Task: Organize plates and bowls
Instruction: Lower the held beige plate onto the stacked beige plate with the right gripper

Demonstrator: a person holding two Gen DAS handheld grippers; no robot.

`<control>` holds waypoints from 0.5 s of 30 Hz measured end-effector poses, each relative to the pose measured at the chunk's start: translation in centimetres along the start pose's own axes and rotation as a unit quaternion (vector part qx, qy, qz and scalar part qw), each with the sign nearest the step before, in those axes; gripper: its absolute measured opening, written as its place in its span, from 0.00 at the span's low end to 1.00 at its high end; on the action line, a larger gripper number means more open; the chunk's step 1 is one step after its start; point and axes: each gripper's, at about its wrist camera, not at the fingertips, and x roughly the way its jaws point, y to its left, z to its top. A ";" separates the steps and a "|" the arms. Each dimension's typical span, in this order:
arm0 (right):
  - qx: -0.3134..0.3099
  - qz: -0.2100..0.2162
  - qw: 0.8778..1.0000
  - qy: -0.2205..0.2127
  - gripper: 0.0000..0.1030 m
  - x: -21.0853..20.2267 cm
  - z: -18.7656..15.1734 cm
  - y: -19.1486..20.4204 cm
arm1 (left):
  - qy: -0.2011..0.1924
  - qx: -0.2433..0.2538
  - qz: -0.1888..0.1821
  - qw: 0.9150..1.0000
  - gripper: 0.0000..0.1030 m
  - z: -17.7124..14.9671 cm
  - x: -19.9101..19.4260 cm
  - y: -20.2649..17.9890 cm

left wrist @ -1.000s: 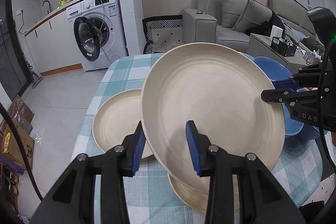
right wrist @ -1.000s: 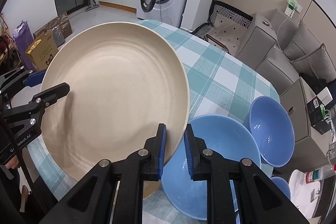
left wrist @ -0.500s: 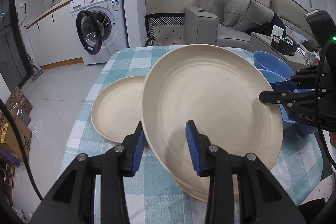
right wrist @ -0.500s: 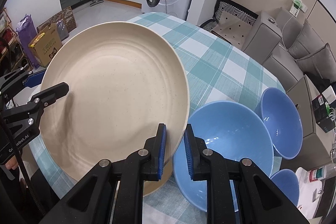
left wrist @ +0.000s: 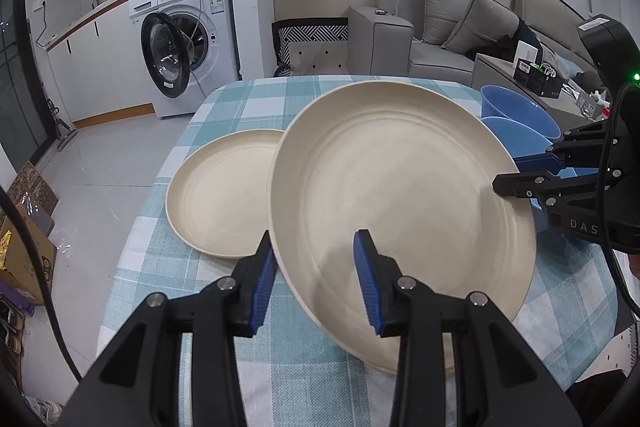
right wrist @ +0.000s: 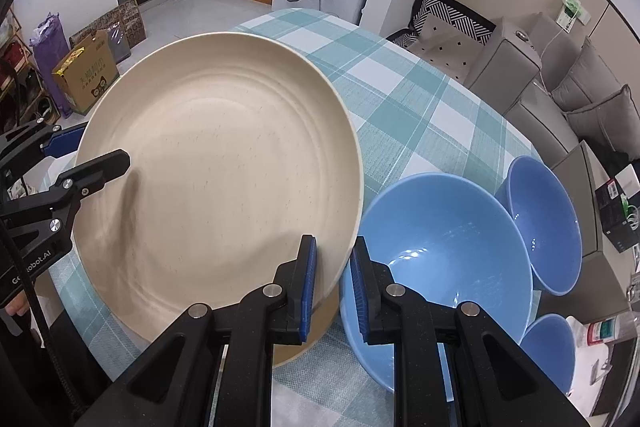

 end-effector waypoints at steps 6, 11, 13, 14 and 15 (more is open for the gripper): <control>-0.009 -0.006 1.000 0.003 0.17 0.4 -0.2 0.7 | 0.003 -0.008 -0.003 1.000 0.35 -0.2 0.1 0.4; -0.011 -0.012 1.000 0.005 0.17 0.5 -0.3 1.1 | 0.009 -0.008 -0.002 1.000 0.35 -0.5 0.4 0.5; -0.014 -0.015 1.000 0.005 0.17 0.6 -0.3 1.2 | 0.009 -0.007 -0.002 1.000 0.35 -0.5 0.4 0.5; -0.015 -0.016 1.000 0.005 0.17 0.6 -0.3 1.3 | 0.010 -0.007 -0.003 1.000 0.35 -0.5 0.4 0.5; -0.015 -0.018 1.000 0.005 0.17 0.6 -0.3 1.3 | 0.010 -0.006 -0.004 1.000 0.35 -0.5 0.5 0.5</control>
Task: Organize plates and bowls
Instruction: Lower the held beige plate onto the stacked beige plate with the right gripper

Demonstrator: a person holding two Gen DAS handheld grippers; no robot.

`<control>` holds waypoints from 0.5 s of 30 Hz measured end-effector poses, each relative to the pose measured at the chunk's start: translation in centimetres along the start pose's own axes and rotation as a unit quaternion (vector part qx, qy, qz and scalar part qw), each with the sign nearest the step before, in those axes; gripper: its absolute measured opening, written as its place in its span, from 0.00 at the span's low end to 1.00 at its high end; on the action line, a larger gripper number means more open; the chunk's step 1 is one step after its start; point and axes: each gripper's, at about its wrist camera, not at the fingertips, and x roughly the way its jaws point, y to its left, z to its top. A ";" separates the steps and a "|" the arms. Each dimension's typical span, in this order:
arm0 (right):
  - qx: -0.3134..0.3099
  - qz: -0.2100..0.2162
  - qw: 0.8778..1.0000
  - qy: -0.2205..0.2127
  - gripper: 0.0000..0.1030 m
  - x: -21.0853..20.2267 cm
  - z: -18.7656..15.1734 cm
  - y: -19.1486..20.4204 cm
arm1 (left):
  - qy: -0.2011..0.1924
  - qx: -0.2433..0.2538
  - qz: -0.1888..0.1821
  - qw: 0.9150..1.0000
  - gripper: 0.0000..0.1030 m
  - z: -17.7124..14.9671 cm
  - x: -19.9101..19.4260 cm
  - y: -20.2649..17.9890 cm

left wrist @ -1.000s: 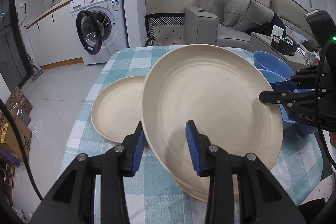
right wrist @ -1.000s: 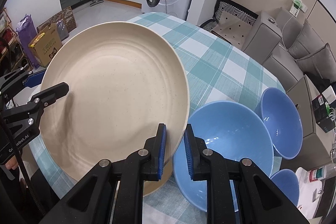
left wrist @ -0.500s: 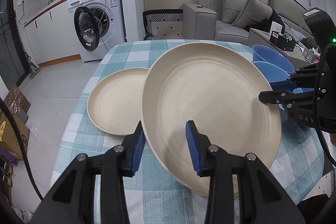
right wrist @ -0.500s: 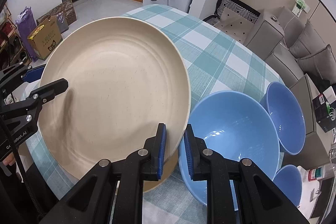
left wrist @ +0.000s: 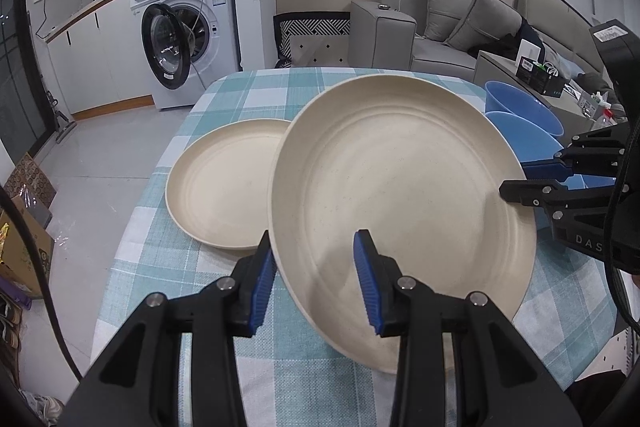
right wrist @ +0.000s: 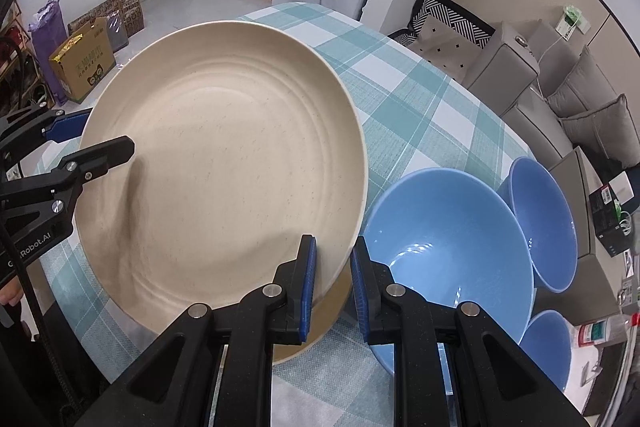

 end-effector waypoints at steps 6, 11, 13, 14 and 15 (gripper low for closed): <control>-0.011 -0.011 1.000 -0.001 0.17 0.0 -0.2 0.7 | 0.005 -0.001 0.003 1.000 0.35 -0.1 0.3 0.4; -0.018 -0.011 1.000 0.000 0.17 0.2 -0.5 1.2 | 0.008 -0.007 0.001 1.000 0.35 -0.1 0.6 0.9; -0.019 -0.012 1.000 0.001 0.17 0.3 -0.7 1.4 | 0.011 -0.009 0.001 1.000 0.35 -0.1 0.8 1.0; -0.020 -0.013 1.000 0.002 0.17 0.5 -0.8 1.5 | 0.012 -0.010 0.000 1.000 0.35 -0.1 0.9 1.1; -0.020 -0.014 1.000 0.003 0.17 0.6 -0.9 1.5 | 0.013 -0.010 0.000 1.000 0.35 -0.2 1.0 1.0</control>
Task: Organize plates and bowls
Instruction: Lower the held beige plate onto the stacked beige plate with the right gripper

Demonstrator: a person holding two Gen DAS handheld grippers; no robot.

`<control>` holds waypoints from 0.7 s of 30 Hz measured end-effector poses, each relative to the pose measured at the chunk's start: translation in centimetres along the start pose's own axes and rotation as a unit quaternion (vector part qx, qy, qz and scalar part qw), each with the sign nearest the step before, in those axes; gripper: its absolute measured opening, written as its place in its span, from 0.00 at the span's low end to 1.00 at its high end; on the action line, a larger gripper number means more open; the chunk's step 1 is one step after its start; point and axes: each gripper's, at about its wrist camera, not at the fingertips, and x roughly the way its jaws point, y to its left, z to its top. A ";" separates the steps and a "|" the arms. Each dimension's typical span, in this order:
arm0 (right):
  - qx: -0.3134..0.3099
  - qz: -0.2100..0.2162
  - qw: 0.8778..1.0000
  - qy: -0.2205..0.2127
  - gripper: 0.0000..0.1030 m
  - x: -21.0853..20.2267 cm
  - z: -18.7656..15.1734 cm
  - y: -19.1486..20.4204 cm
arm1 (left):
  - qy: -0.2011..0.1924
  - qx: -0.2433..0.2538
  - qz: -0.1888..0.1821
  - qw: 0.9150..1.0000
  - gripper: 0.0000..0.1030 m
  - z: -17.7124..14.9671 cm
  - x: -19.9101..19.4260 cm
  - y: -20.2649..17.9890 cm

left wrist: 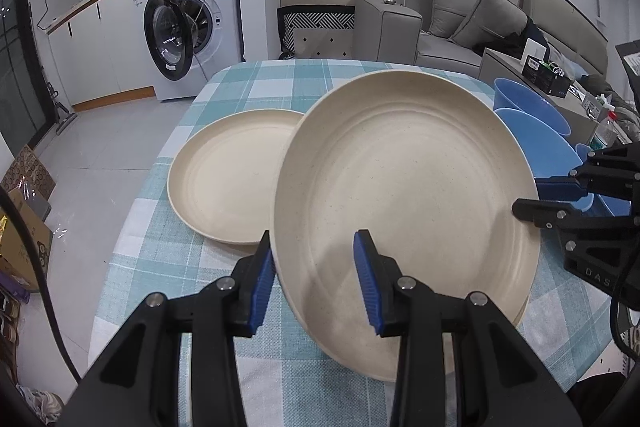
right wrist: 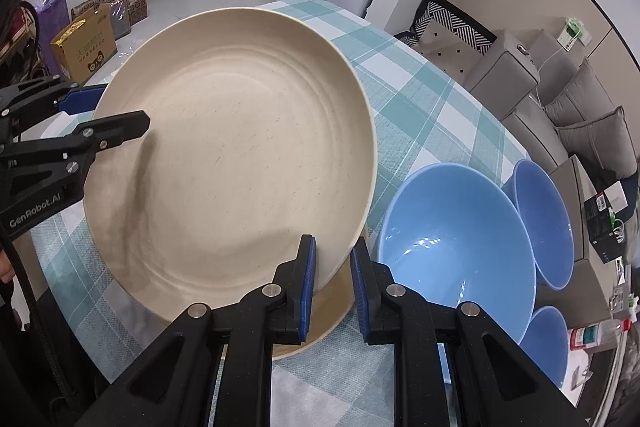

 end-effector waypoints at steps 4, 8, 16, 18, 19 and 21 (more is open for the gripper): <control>-0.001 -0.006 1.000 0.006 0.17 0.7 -0.4 0.1 | 0.006 0.001 -0.004 1.000 0.35 -0.1 0.5 -0.1; -0.009 -0.020 1.000 0.012 0.18 1.5 -1.0 0.4 | 0.012 0.006 -0.002 1.000 0.35 -0.3 1.1 -0.6; -0.018 -0.031 0.999 0.016 0.19 2.1 -1.5 0.4 | 0.017 0.005 -0.006 1.000 0.35 -0.3 1.7 -0.7; -0.021 -0.036 0.999 0.016 0.20 2.2 -1.6 0.4 | 0.018 0.005 -0.006 1.000 0.35 -0.3 1.9 -0.8; -0.023 -0.038 0.999 0.016 0.20 2.1 -1.7 0.5 | 0.017 0.005 -0.006 1.000 0.35 -0.3 2.0 -0.9; -0.024 -0.040 0.999 0.017 0.20 2.2 -2.0 0.5 | 0.018 0.006 -0.006 1.000 0.35 -0.4 2.0 -1.0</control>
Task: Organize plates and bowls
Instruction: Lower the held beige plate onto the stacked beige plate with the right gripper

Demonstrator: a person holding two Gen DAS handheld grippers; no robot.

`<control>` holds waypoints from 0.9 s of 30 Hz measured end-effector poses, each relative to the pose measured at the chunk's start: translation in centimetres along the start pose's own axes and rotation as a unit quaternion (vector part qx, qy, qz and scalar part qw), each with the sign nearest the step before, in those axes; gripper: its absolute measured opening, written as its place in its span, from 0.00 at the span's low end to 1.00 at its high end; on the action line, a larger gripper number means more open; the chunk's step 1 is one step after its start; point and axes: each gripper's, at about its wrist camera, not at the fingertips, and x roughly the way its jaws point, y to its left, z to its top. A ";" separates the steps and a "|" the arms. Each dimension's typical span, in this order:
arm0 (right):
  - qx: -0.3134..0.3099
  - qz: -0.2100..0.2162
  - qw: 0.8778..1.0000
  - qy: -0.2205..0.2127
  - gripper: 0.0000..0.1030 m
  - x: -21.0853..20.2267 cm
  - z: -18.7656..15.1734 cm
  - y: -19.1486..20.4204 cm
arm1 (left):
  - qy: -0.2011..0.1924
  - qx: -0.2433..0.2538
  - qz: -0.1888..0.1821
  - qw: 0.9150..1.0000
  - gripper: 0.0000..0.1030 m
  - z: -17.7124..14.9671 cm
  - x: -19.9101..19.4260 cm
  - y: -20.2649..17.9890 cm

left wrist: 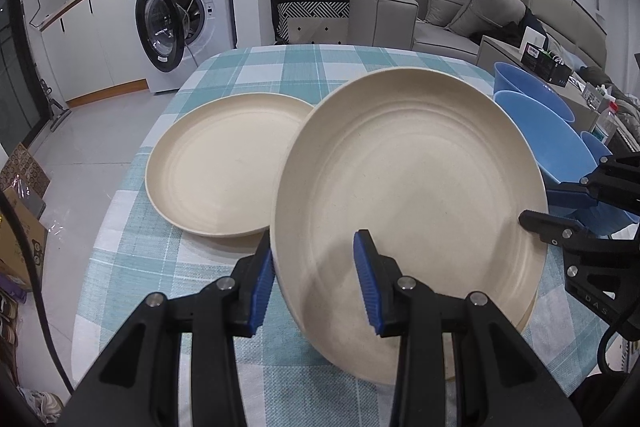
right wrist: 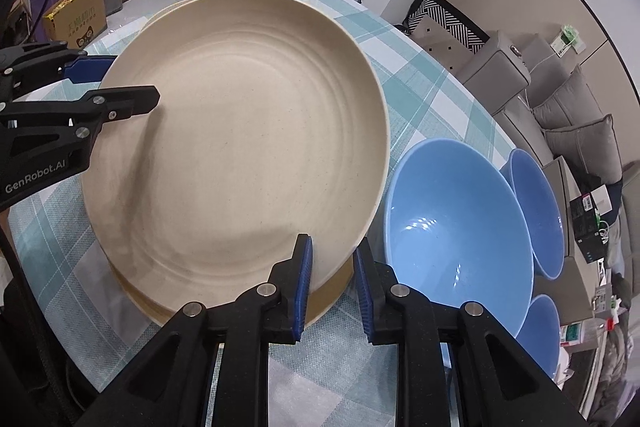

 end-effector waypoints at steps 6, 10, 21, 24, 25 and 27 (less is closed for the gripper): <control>-0.007 -0.017 1.000 -0.004 0.21 -0.1 -0.5 0.5 | -0.002 -0.002 -0.004 1.000 0.35 -0.1 0.4 -0.2; -0.017 -0.037 0.999 -0.010 0.23 -0.1 -0.9 1.1 | -0.001 -0.002 -0.003 1.000 0.35 -0.2 0.7 -0.3; -0.088 -0.073 0.993 -0.027 0.25 0.2 -2.0 4.7 | 0.002 0.024 -0.009 1.000 0.36 -0.6 1.6 -2.0; -0.101 -0.067 0.992 -0.024 0.25 0.7 -2.1 5.5 | 0.005 0.034 -0.001 0.999 0.36 -0.7 1.9 -2.4; -0.101 -0.067 0.992 -0.024 0.25 0.8 -2.1 5.6 | 0.005 0.032 -0.004 0.999 0.36 -0.6 1.9 -2.3; -0.099 -0.067 0.993 -0.023 0.25 0.9 -2.1 5.6 | 0.005 0.029 -0.007 1.000 0.36 -0.5 1.7 -2.0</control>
